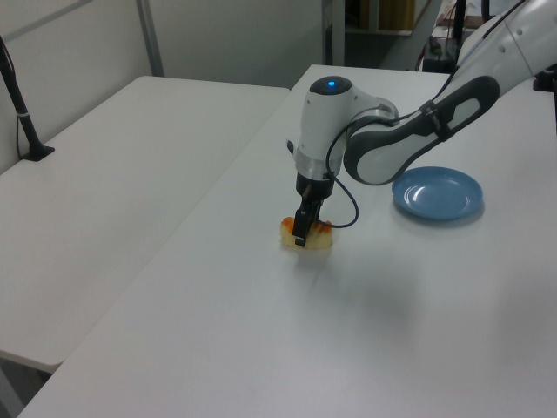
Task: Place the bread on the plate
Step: 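Close the gripper on the bread and lift it off the table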
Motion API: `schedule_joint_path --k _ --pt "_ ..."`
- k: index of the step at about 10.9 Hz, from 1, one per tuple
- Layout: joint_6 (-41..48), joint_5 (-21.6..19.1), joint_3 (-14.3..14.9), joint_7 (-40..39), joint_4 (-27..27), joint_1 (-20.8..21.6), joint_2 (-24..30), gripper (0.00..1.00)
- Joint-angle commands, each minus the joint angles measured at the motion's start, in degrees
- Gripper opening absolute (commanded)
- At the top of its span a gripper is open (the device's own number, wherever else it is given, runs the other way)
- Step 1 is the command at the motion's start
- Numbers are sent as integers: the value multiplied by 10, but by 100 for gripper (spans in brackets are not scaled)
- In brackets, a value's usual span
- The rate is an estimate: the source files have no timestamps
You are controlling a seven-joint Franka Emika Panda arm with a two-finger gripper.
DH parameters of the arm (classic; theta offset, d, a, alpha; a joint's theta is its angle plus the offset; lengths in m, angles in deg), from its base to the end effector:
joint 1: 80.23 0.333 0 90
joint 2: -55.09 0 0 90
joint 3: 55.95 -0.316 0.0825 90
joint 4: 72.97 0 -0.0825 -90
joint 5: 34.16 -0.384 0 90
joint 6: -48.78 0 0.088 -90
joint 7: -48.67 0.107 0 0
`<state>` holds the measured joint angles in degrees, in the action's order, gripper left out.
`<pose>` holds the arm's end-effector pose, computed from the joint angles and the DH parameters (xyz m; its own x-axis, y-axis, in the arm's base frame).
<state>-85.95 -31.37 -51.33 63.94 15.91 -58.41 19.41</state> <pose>0.6851 0.2212 0.3031 0.9775 0.0862 0.1923 0.0804 -0.9961 0.0377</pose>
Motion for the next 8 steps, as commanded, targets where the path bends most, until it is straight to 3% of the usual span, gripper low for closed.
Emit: schedule_joint_path --k 1,2,3,7,8 --pt "-25 -6 6 26 -14 6 -19 61" --pt "-25 -6 6 37 -14 7 -18 40" --pt "-25 -5 6 40 -14 8 -17 29" --pt "-18 -4 9 35 -7 2 22 28" --pt "-17 -4 9 34 20 0 47 28"
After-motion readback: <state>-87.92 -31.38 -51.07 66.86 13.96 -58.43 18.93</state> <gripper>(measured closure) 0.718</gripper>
